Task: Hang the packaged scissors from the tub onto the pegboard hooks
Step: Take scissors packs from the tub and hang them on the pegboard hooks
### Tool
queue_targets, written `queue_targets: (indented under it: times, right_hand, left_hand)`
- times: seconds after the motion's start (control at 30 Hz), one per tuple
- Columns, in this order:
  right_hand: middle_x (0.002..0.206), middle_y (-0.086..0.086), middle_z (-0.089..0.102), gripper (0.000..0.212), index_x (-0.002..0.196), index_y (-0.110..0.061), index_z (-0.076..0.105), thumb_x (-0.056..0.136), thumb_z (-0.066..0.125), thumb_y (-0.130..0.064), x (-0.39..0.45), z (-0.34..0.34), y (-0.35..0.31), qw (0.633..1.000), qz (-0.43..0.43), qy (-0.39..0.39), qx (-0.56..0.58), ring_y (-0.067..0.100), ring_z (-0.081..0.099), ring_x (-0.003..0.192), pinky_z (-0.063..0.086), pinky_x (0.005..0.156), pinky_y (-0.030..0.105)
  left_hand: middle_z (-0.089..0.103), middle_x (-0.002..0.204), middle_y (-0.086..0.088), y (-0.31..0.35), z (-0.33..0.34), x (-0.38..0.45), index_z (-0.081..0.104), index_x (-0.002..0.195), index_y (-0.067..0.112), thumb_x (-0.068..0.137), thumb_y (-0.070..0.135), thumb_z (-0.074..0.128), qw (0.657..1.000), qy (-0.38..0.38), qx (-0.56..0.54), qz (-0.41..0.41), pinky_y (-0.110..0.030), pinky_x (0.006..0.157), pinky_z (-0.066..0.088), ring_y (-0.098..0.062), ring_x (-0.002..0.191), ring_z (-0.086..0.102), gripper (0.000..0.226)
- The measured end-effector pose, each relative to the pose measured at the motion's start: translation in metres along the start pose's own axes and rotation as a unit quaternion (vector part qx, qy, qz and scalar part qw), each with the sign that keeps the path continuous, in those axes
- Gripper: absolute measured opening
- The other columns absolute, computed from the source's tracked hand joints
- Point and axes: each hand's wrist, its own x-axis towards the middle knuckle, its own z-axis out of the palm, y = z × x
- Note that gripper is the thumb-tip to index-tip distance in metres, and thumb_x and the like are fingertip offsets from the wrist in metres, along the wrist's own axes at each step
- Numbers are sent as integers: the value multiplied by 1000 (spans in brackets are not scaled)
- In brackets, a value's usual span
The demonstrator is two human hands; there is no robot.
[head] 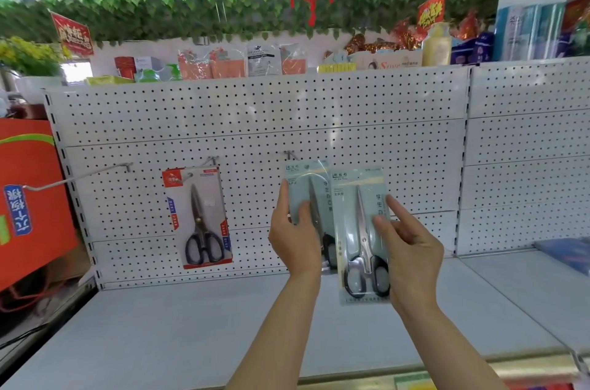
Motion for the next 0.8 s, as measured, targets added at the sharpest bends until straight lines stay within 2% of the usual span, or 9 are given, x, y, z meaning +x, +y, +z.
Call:
queue_targets:
  times: [0.1, 0.17, 0.27, 0.5, 0.63, 0.7, 0.8]
  right_hand:
    - [78, 10, 51, 40, 117, -27, 71, 81, 75, -9, 3, 2, 2, 1000, 1, -5, 7, 17, 46, 73, 47, 74, 13]
    - [77, 10, 50, 40, 117, -26, 71, 82, 75, -9, 5, 4, 2, 1000, 0, -7, 10, 18, 45, 72, 47, 73, 11]
    - [75, 9, 49, 38, 116, -26, 71, 82, 75, -9, 8, 4, 1, 1000, -3, -8, 9, 17, 44, 70, 48, 71, 11]
    - [73, 9, 49, 39, 115, -29, 72, 82, 75, -10, 14, 6, 5, 1000, 2, -29, 3, 18, 42, 69, 47, 70, 13]
    - [75, 11, 51, 39, 116, -28, 71, 82, 75, -9, 13, 9, 10, 999, 5, -36, -2, 18, 42, 68, 47, 62, 8]
    - [72, 10, 45, 39, 116, -28, 71, 82, 74, -9, 13, 11, 13, 999, 4, -39, -3, 17, 38, 66, 44, 62, 8]
    - [70, 8, 43, 40, 117, -29, 71, 83, 74, -9, 12, 18, 20, 999, 14, -45, 1, 18, 35, 65, 43, 61, 9]
  left_hand:
    - [66, 93, 12, -4, 3, 2, 53, 136, 41, 92, 18, 66, 1000, 2, 5, -5, -32, 71, 58, -16, 69, 55, 51]
    - [69, 103, 12, -6, 6, 3, 53, 135, 43, 91, 19, 67, 1000, 0, 7, 5, -38, 79, 59, -22, 83, 64, 52]
    - [70, 110, 9, -8, 11, 5, 52, 135, 45, 91, 20, 66, 1000, 1, 16, 16, -39, 83, 59, -26, 95, 66, 52]
    - [70, 113, 12, -22, 14, 17, 52, 136, 45, 91, 18, 64, 999, 23, 47, 11, -36, 75, 59, -25, 91, 66, 54]
    - [60, 96, 23, -30, 19, 26, 50, 137, 45, 92, 20, 61, 994, 29, 98, 25, -38, 72, 57, -20, 84, 65, 52]
    - [57, 89, 19, -34, 20, 29, 48, 139, 45, 94, 23, 59, 991, 26, 126, 30, -38, 70, 55, -18, 79, 63, 52]
    - [60, 93, 11, -41, 18, 32, 45, 140, 48, 94, 24, 56, 986, 15, 158, 54, -37, 69, 54, -15, 77, 62, 53]
